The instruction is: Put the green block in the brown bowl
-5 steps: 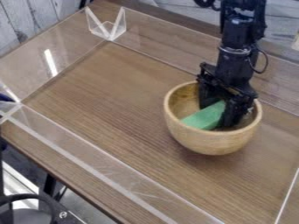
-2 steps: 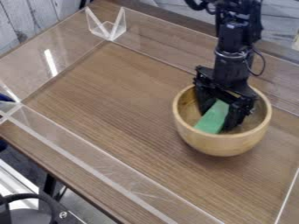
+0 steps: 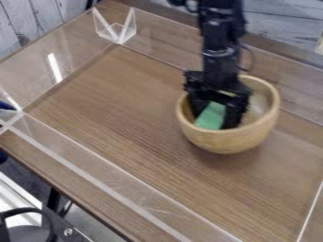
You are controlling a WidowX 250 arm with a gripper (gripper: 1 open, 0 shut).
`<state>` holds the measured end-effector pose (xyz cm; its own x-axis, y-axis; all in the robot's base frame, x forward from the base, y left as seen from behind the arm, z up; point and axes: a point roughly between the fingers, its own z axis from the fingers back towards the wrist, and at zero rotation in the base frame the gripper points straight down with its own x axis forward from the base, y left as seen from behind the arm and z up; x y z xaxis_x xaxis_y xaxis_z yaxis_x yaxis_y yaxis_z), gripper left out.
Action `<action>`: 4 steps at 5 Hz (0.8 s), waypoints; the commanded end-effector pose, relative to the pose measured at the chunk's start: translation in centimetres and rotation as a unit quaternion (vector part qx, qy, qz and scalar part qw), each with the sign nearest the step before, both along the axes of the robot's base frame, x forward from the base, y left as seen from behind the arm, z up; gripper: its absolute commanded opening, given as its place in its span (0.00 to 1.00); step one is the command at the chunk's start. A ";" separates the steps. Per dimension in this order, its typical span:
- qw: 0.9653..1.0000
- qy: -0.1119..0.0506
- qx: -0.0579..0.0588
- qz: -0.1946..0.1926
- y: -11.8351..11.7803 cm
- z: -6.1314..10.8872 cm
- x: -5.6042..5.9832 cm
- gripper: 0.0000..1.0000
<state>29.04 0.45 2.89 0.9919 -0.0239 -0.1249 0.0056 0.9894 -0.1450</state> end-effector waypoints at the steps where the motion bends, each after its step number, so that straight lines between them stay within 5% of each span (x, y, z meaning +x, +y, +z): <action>1: 1.000 0.006 0.011 0.008 2.1 0.1 -0.7 1.00; 4: 0.999 0.018 0.020 -0.034 -1.0 0.6 -0.6 1.00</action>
